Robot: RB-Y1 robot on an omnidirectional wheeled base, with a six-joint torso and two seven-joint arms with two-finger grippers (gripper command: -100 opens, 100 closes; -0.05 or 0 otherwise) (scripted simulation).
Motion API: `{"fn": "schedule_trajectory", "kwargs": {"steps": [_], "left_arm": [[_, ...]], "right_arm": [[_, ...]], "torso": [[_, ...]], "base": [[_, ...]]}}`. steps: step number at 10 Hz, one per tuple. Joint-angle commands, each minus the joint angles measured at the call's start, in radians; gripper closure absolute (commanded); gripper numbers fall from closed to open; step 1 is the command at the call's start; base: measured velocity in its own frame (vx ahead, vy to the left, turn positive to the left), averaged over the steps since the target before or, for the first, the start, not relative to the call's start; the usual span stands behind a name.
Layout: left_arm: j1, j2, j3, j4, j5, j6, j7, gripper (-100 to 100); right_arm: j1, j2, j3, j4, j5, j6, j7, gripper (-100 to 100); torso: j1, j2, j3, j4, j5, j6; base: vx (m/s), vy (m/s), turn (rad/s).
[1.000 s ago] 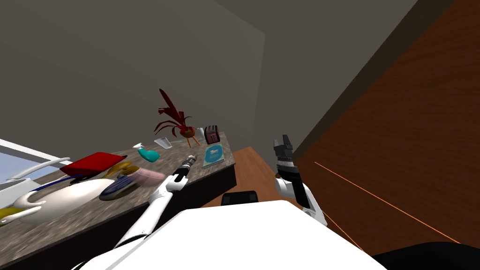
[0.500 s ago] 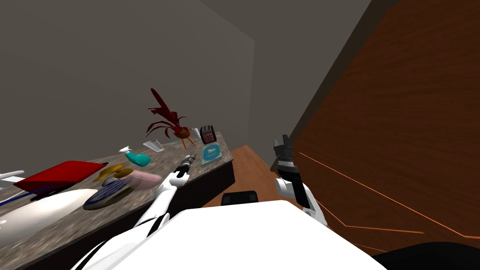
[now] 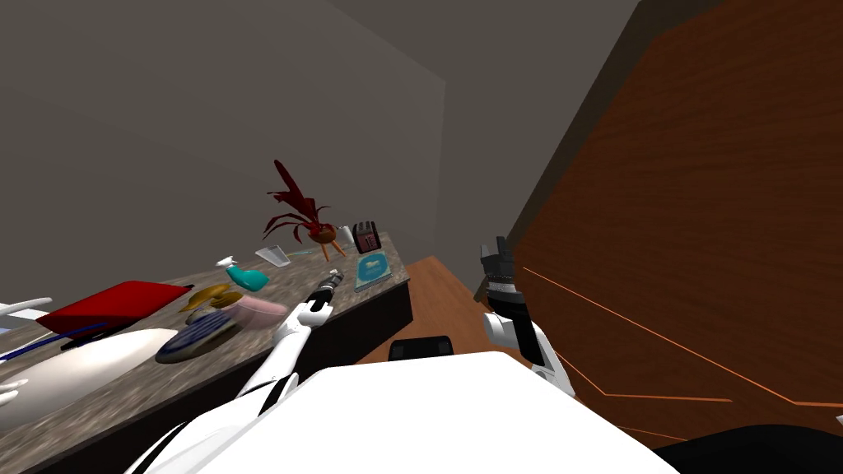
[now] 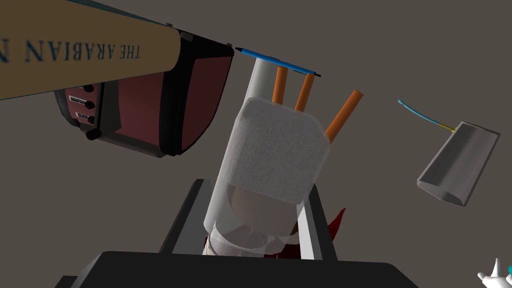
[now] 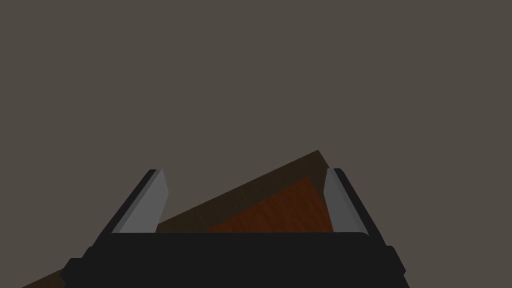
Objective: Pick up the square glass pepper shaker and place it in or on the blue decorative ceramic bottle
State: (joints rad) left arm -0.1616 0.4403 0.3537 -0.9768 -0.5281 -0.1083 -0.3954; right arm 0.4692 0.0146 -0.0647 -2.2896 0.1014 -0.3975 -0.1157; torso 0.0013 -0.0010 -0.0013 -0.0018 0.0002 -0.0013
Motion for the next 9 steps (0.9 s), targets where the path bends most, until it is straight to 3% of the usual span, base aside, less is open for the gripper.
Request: {"fn": "schedule_trajectory", "kwargs": {"steps": [1,2,3,7,8,9], "left_arm": [[0.0,0.0,0.0,0.0,0.0,0.0,0.0,100],[0.0,0.0,0.0,0.0,0.0,0.001,0.0,0],[0.034,0.013,-0.036,-0.04,0.013,0.005,0.012,100],[0.133,0.041,-0.124,-0.158,0.052,0.009,0.044,100],[0.133,0.041,-0.124,-0.166,0.052,0.009,0.044,100],[0.158,0.048,-0.146,-0.198,0.061,0.01,0.053,100]], "right_arm": [[0.0,0.0,0.0,0.0,0.0,0.0,0.0,0],[0.0,0.0,0.0,0.0,0.0,0.0,0.0,0],[0.0,0.0,0.0,0.0,0.0,0.0,0.0,0],[0.0,0.0,0.0,0.0,0.0,0.0,0.0,0],[0.0,0.0,0.0,0.0,0.0,0.0,0.0,0],[0.0,0.0,0.0,0.0,0.0,0.0,0.0,0]], "torso": [[0.0,0.0,0.0,0.0,0.0,0.0],[0.0,0.0,0.0,0.0,0.0,0.0],[0.0,0.0,0.0,0.0,0.0,0.0],[-0.001,-0.007,-0.004,-0.002,0.001,-0.001],[-0.001,-0.006,-0.004,-0.001,0.001,-0.001],[-0.001,-0.005,-0.003,0.0,0.001,0.001]], "base": [[0.0,0.0,0.0],[0.0,0.0,0.0],[0.102,-0.016,0.258],[0.124,-0.043,0.23],[0.059,-0.031,0.048],[0.052,-0.019,0.095]]}}
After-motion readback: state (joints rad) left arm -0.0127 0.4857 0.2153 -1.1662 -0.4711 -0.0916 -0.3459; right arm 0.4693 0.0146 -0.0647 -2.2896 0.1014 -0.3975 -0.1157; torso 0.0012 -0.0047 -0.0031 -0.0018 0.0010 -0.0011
